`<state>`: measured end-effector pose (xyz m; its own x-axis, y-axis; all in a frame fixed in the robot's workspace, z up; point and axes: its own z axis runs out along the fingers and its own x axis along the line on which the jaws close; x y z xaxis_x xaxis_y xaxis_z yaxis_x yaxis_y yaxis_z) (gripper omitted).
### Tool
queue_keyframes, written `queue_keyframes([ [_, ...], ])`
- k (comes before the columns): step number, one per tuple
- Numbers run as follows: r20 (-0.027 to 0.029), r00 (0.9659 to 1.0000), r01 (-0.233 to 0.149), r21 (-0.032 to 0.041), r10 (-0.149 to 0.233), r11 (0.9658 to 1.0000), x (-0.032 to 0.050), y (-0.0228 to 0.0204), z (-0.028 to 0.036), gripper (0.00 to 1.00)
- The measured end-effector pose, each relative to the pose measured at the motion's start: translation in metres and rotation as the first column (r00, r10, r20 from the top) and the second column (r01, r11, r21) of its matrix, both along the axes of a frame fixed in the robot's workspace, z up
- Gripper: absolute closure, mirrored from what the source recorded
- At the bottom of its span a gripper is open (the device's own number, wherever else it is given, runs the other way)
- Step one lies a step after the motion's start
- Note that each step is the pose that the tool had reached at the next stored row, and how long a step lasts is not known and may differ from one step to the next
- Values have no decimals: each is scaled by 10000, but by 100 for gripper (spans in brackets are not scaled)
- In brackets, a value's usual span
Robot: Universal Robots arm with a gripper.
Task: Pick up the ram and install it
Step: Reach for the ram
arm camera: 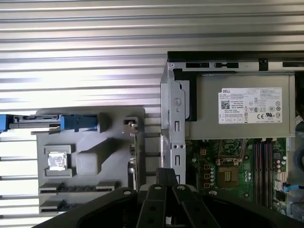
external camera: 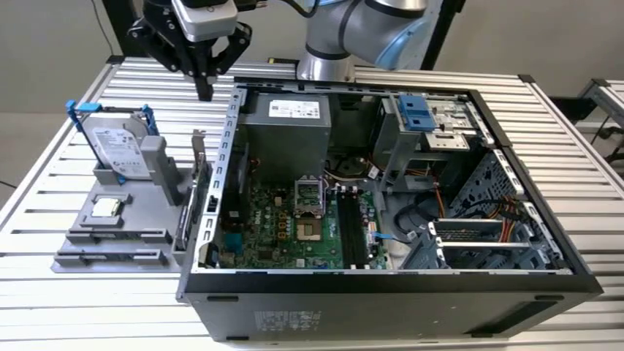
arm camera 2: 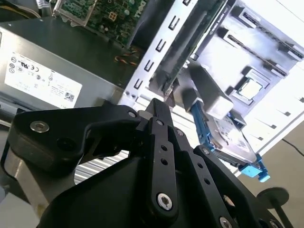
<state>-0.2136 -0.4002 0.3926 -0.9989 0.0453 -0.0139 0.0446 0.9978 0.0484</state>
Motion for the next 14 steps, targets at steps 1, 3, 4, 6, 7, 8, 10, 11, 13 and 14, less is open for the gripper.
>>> queue_keyframes([
  [1,0,10000,-7,0,7,10000,-38,-2,0,100],
  [3,0,10000,-18,1,18,10000,-114,-5,0,100],
  [4,0,10000,-21,1,21,10000,-152,-7,0,100],
  [6,0,10000,-30,1,30,10000,-227,-11,0,100],
  [7,0,10000,-34,1,34,10000,-265,-13,0,100],
  [8,0,10000,-36,1,36,10000,-304,-15,0,100],
  [10,0,10000,-43,1,43,10000,-383,-19,0,100],
  [11,0,10000,-47,1,47,10000,-424,-22,0,100],
  [13,0,10000,-54,2,54,10000,-501,-26,0,100],
  [14,0,10000,-57,2,57,10000,-542,-29,0,100],
])
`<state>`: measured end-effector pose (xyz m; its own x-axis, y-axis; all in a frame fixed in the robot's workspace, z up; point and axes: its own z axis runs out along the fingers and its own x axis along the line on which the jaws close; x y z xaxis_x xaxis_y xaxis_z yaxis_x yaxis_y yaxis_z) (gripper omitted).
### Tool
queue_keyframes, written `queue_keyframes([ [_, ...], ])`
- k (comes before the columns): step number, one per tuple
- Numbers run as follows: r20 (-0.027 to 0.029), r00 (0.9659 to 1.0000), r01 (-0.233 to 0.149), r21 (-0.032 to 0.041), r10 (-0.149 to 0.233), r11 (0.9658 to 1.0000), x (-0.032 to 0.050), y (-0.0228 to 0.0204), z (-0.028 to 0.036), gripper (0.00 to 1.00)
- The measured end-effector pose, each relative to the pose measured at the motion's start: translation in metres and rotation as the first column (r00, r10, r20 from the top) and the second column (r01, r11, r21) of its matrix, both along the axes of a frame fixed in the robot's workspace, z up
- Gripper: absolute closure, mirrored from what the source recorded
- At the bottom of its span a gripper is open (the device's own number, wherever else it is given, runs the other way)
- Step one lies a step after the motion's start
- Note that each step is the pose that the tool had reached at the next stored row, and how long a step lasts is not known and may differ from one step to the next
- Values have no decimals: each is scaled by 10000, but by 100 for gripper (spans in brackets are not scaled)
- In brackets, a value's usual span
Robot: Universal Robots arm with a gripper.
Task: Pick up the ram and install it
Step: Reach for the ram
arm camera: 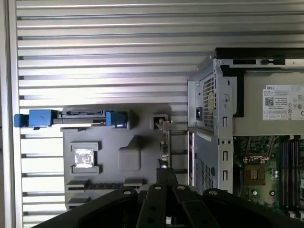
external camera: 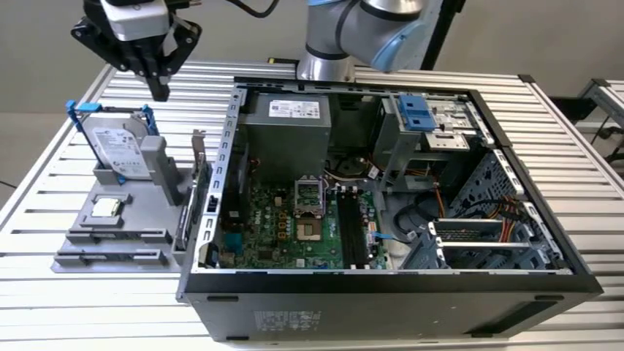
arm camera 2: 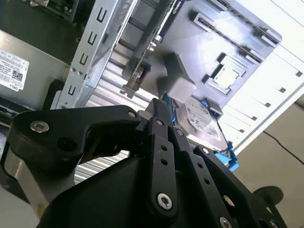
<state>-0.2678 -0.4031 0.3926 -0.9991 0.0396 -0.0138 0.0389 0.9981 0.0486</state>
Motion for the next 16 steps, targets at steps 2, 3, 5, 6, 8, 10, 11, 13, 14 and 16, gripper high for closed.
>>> queue_keyframes([
  [2,0,10000,-5,1,5,10000,-78,-4,0,100],
  [3,0,10000,-9,1,9,10000,-117,-7,0,100],
  [5,0,10000,-15,1,15,10000,-197,-11,0,100],
  [6,0,10000,-17,2,17,10000,-238,-14,0,100],
  [8,0,10000,-22,2,22,10000,-317,-18,0,100],
  [10,-1,10000,-27,2,27,10000,-396,-23,0,100],
  [11,0,10000,-29,3,29,10000,-435,-26,0,100],
  [13,0,10000,-32,2,32,10000,-512,-30,0,100],
  [14,0,10000,-34,3,34,10000,-550,-32,0,100],
  [16,0,10000,-38,3,38,10000,-624,-35,0,100],
])
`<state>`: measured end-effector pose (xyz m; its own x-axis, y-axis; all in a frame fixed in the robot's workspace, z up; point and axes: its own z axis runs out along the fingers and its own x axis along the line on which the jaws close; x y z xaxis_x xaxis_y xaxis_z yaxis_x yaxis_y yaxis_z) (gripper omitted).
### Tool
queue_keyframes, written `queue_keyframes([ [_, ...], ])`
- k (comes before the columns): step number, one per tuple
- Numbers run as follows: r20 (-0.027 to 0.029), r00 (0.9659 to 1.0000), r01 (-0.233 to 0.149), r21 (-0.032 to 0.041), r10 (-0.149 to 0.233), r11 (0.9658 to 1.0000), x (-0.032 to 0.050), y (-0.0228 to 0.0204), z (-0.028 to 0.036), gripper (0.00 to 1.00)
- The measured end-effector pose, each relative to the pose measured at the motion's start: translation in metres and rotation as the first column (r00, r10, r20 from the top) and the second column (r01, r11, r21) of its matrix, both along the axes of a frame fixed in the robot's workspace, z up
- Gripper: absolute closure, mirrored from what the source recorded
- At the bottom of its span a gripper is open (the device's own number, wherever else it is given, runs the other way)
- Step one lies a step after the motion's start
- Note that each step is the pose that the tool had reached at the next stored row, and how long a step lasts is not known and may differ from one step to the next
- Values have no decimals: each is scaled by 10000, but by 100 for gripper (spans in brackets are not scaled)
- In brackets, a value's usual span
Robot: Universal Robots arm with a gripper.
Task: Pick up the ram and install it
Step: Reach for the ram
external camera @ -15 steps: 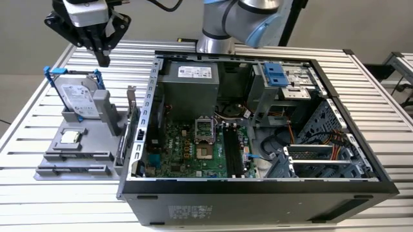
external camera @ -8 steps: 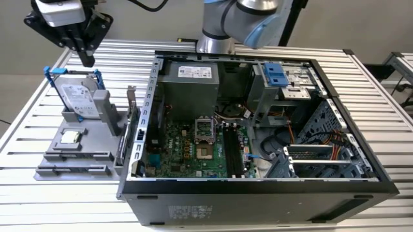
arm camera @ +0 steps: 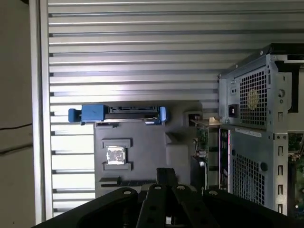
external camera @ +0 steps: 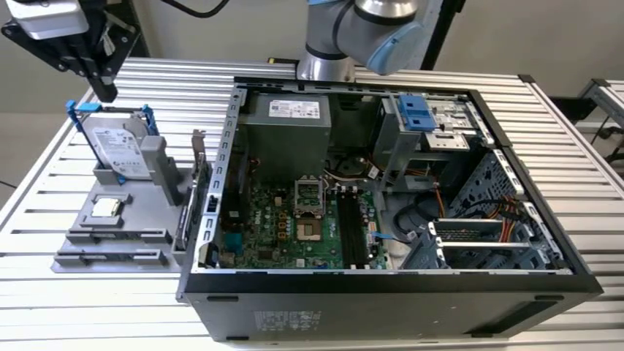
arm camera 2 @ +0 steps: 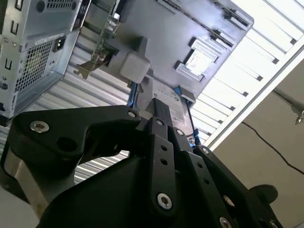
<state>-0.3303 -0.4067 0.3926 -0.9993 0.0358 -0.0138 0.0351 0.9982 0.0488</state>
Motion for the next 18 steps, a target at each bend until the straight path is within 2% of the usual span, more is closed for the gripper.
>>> queue_keyframes([
  [8,0,10000,-21,0,21,10000,-280,-11,0,100],
  [14,-1,10000,-22,0,22,10000,-288,-12,0,100],
  [16,0,10000,-22,1,22,10000,-289,-31,0,100],
  [18,0,10000,-22,0,22,10000,-288,-69,0,100],
])
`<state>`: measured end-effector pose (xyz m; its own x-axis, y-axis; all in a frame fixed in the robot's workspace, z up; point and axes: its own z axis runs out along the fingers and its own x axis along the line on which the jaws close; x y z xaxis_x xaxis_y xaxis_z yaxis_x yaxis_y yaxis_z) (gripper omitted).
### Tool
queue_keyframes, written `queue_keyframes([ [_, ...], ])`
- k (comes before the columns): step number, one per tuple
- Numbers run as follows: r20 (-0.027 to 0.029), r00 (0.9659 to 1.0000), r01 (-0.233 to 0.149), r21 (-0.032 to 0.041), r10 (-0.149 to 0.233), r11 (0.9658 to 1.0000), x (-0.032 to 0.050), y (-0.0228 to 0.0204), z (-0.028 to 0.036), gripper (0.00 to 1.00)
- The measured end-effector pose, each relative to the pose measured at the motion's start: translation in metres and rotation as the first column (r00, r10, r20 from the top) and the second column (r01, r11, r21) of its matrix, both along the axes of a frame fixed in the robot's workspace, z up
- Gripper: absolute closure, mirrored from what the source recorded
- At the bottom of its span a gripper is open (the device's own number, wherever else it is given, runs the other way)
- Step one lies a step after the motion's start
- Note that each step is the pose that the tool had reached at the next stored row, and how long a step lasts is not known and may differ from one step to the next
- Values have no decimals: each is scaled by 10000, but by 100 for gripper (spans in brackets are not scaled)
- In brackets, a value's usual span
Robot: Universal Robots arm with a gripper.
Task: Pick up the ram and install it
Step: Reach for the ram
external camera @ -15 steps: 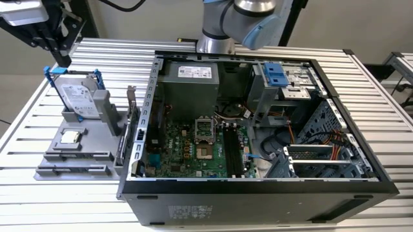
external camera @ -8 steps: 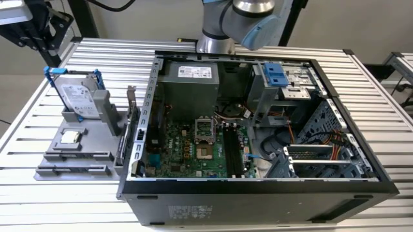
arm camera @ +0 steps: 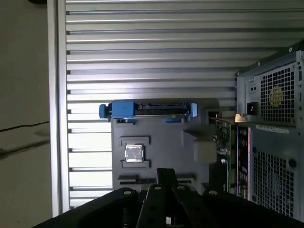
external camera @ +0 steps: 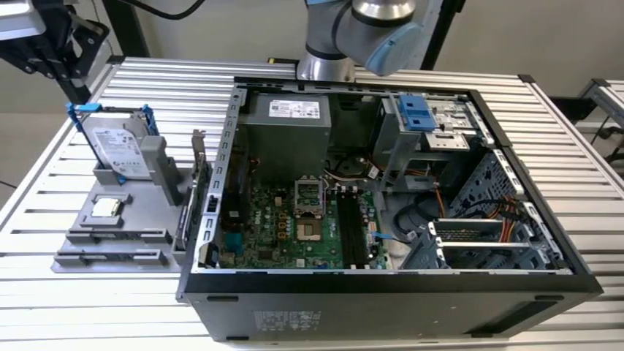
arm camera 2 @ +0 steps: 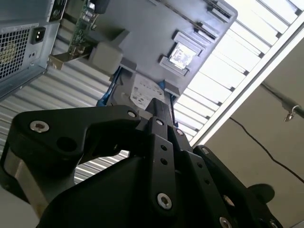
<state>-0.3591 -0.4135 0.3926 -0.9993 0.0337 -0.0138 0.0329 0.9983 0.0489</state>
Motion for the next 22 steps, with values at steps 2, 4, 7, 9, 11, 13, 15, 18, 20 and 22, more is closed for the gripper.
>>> queue_keyframes([
  [2,0,10000,0,0,0,10000,0,-43,0,100],
  [4,0,10000,0,0,0,10000,0,-85,0,100],
  [7,0,10000,0,0,0,10000,0,-143,0,100],
  [9,0,10000,-1,-1,1,10000,0,-190,0,100],
  [11,0,10000,-1,0,1,10000,1,-274,0,100],
  [13,0,10000,0,0,0,10000,3,-330,0,100],
  [15,0,10000,0,0,0,10000,5,-388,0,100],
  [18,0,10000,0,0,0,10000,8,-480,0,100],
  [20,-1,10000,0,0,0,10000,11,-543,0,100],
  [22,0,10000,-1,1,1,10000,15,-608,0,100],
])
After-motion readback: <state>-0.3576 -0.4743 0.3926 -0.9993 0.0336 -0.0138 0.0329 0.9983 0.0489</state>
